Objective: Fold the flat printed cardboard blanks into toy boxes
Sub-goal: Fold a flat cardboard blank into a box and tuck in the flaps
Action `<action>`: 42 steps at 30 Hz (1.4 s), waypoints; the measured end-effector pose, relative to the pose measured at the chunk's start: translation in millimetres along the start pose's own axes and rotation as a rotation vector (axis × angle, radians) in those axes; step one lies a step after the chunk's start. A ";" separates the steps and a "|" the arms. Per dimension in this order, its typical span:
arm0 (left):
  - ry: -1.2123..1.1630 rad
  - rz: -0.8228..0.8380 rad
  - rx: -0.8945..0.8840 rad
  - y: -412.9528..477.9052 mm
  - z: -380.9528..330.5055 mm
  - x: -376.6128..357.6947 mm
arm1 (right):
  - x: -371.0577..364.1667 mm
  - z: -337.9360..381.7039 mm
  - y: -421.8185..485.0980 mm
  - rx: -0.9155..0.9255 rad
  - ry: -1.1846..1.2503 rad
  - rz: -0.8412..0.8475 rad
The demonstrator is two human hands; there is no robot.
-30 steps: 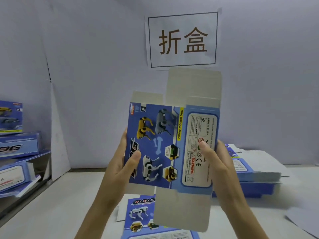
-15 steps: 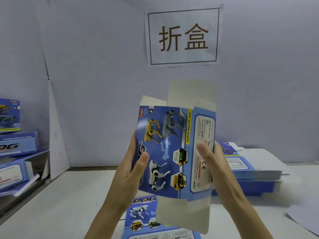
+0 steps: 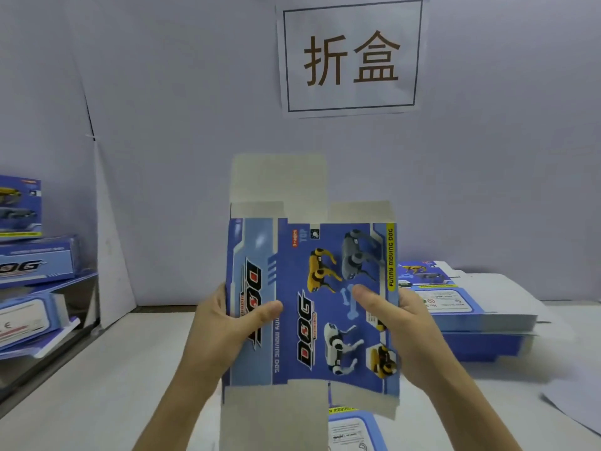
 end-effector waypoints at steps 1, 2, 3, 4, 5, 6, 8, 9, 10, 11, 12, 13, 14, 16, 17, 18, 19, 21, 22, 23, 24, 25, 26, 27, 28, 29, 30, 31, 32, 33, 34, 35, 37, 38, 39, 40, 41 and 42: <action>-0.006 -0.037 -0.005 0.6 2.5 -0.1 | -0.3 -1.3 0.9 0.031 -0.051 -0.027; -0.018 -0.045 -0.007 1.5 3.7 -0.3 | -0.7 -1.2 1.1 0.063 -0.089 -0.054; -0.034 -0.028 -0.001 1.7 4.5 -1.4 | 0.8 -2.3 2.0 0.090 -0.103 -0.083; -0.050 0.003 0.011 1.9 4.4 -3.0 | 1.9 -2.1 2.4 0.102 -0.098 -0.109; -0.062 0.022 0.020 1.7 4.3 -4.8 | 3.6 -3.4 2.9 0.106 -0.082 -0.117; -0.074 0.019 0.021 1.4 4.5 -6.2 | 5.5 -4.4 3.3 0.103 -0.076 -0.119; -0.082 0.004 0.004 0.4 4.4 -9.4 | 8.4 -3.4 2.9 0.102 -0.085 -0.135; -0.071 0.009 -0.001 -0.4 3.9 -10.2 | 9.8 -3.1 3.3 0.105 -0.090 -0.143; -0.058 0.024 -0.003 -0.8 2.8 -10.8 | 10.6 -2.0 3.3 0.099 -0.089 -0.143; -0.061 0.045 0.002 -1.1 1.8 -11.0 | 11.8 -1.6 4.0 0.087 -0.089 -0.131; -0.087 0.063 0.014 -1.3 0.7 -10.9 | 11.6 0.4 3.6 0.068 -0.087 -0.113; -0.120 0.069 0.021 -2.1 0.0 -10.7 | 11.5 0.7 3.4 0.060 -0.086 -0.098; -0.140 0.055 0.016 -2.6 -0.8 -10.4 | 11.2 1.3 2.7 0.062 -0.083 -0.093; -0.131 0.023 -0.009 -3.2 -1.7 -10.6 | 11.3 0.4 3.4 0.079 -0.086 -0.110; -0.127 0.023 -0.016 -3.4 -1.9 -11.1 | 12.0 0.2 3.2 0.087 -0.089 -0.120; -0.125 0.028 -0.019 -3.6 -1.9 -11.3 | 12.0 1.5 2.5 0.087 -0.087 -0.128; -0.129 0.035 -0.017 -3.8 -2.4 -11.2 | 13.3 1.3 2.9 0.088 -0.092 -0.128; -0.136 0.039 -0.014 -4.3 -2.5 -10.8 | 14.7 1.3 3.7 0.071 -0.108 -0.109; -0.137 0.029 -0.026 -4.6 -2.4 -10.9 | 14.2 1.5 3.6 0.065 -0.104 -0.096; -0.134 0.017 -0.039 -4.6 -2.7 -11.4 | 14.1 0.7 4.2 0.069 -0.096 -0.091; -0.129 0.011 -0.048 -4.8 -2.4 -11.9 | 13.9 0.5 4.1 0.069 -0.092 -0.095; -0.128 0.012 -0.052 -4.6 -1.3 -12.3 | 13.5 0.1 4.0 0.075 -0.092 -0.105; -0.129 0.015 -0.054 -4.5 -0.5 -12.6 | 12.1 1.4 3.5 0.075 -0.093 -0.118; -0.128 0.019 -0.053 -4.6 -0.4 -12.9 | 12.9 -0.2 4.2 0.079 -0.091 -0.119; -0.121 0.020 -0.054 -4.8 -0.4 -13.3 | 12.7 -0.5 4.1 0.078 -0.098 -0.121; -0.110 0.017 -0.055 -4.8 0.0 -13.7 | 13.2 -0.9 4.4 0.083 -0.100 -0.124; -0.099 0.012 -0.060 -4.4 0.2 -14.4 | 13.1 0.4 4.4 0.087 -0.101 -0.135; -0.089 0.008 -0.067 -4.6 -0.6 -15.4 | 13.6 -0.1 4.9 0.099 -0.098 -0.136; -0.075 0.003 -0.079 -4.5 -1.0 -16.1 | 12.7 0.6 3.9 0.100 -0.099 -0.131; -0.060 0.003 -0.096 -4.9 -1.7 -17.1 | 11.4 1.2 3.4 0.104 -0.094 -0.118; -0.055 0.010 -0.114 -5.4 -2.4 -17.5 | 8.6 4.6 1.2 0.101 -0.074 -0.103; -0.055 0.031 -0.131 -6.2 -4.0 -18.1 | 7.7 4.1 0.4 0.112 -0.055 -0.060; -0.016 0.088 -0.153 -7.4 -5.5 -17.7 | 4.4 3.9 -1.0 0.117 -0.057 0.024; 0.011 0.109 -0.159 -7.2 -5.6 -16.1 | 3.3 6.7 -3.1 0.101 -0.060 0.067; 0.028 0.124 -0.163 -6.3 -5.3 -13.3 | 2.5 7.1 -2.9 0.048 -0.021 0.121; 0.042 0.141 -0.177 -5.5 -5.4 -9.8 | 0.6 10.5 -4.2 -0.013 0.060 0.186; 0.071 0.162 -0.211 -5.2 -6.2 -5.8 | 0.4 10.5 -4.8 -0.077 0.277 0.245; 0.118 0.187 -0.261 -5.5 -7.3 -2.1 | 0.2 12.2 -5.4 -0.075 0.445 0.276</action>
Point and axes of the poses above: each hand's wrist, its own y-axis towards the middle knuckle, its own x-axis out of the back of the hand, z = x × y, the point moved 1 cm from there along y, towards the middle knuckle
